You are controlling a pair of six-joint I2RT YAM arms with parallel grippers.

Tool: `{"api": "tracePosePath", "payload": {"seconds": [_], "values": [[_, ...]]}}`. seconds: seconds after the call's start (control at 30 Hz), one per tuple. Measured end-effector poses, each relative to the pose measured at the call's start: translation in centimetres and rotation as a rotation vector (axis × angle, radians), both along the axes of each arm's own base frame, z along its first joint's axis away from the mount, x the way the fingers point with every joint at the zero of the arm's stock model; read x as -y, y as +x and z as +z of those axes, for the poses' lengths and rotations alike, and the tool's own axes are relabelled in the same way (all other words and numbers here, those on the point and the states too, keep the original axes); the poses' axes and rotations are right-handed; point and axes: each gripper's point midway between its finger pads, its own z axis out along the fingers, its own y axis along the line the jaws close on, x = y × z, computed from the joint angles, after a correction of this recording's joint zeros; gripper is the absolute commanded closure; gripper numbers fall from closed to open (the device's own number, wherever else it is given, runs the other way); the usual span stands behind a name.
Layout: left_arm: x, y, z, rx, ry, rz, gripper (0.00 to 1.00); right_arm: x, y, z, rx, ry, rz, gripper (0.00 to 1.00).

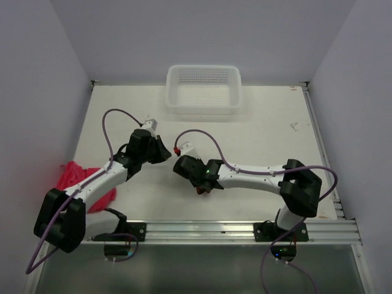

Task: Roll the towels
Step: Place the rolled towel into the container

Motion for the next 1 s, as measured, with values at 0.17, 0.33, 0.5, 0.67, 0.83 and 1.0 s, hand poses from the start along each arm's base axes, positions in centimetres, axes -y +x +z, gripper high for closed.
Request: {"api": "tracePosePath", "payload": {"seconds": [0.17,0.33,0.5,0.67,0.83,1.0], "values": [[-0.8,3.6,4.1,0.070,0.005,0.029,0.81,-0.8,7.4,5.0,0.090,0.032,-0.066,1.00],[-1.0,5.1,5.9,0.098,0.024,0.025,0.79,-2.1,17.7,12.5,0.205,0.140,-0.153,1.00],[-1.3,4.6,5.8,0.063,0.067,0.001,0.76,-1.5,27.5,17.9,0.290,0.248,-0.235,1.00],[-2.2,5.1,6.4,0.092,0.136,-0.004,0.73,1.8,35.2,18.8,0.316,0.340,-0.315,1.00],[-3.0,5.2,5.6,0.084,0.189,-0.001,0.73,6.2,39.1,14.9,0.242,0.393,-0.405,1.00],[-3.3,5.3,4.7,0.067,0.214,-0.010,0.73,8.8,42.2,9.3,0.150,0.461,-0.474,1.00]]}}
